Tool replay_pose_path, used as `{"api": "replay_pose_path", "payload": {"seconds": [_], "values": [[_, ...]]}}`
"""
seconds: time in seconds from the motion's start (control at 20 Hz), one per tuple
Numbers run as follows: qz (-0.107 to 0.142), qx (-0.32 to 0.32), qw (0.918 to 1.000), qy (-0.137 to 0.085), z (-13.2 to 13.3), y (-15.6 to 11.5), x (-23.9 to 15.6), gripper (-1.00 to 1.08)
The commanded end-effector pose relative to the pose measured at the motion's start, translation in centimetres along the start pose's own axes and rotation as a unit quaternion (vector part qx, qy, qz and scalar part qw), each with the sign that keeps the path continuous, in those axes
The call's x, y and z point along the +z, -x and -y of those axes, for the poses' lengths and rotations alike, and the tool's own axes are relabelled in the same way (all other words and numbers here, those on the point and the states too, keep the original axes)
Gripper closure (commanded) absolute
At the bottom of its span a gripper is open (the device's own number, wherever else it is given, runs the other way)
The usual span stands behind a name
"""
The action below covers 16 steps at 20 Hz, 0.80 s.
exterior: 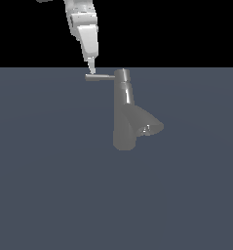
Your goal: Turn on the faucet by rotating a designated handle.
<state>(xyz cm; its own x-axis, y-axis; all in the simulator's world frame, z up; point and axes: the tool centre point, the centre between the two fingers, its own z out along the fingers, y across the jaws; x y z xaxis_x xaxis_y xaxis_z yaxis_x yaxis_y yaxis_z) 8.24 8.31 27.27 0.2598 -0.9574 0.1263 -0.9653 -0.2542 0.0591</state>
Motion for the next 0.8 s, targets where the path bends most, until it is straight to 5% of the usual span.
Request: {"api": "replay_pose_path", "payload": {"seconds": [0.0,0.75], "values": [[0.004,0.014,0.9999,-0.002,0.6,0.2,0.6,1.08],[0.012,0.034,0.9993,-0.003,1.3,0.5,1.6,1.08]]}}
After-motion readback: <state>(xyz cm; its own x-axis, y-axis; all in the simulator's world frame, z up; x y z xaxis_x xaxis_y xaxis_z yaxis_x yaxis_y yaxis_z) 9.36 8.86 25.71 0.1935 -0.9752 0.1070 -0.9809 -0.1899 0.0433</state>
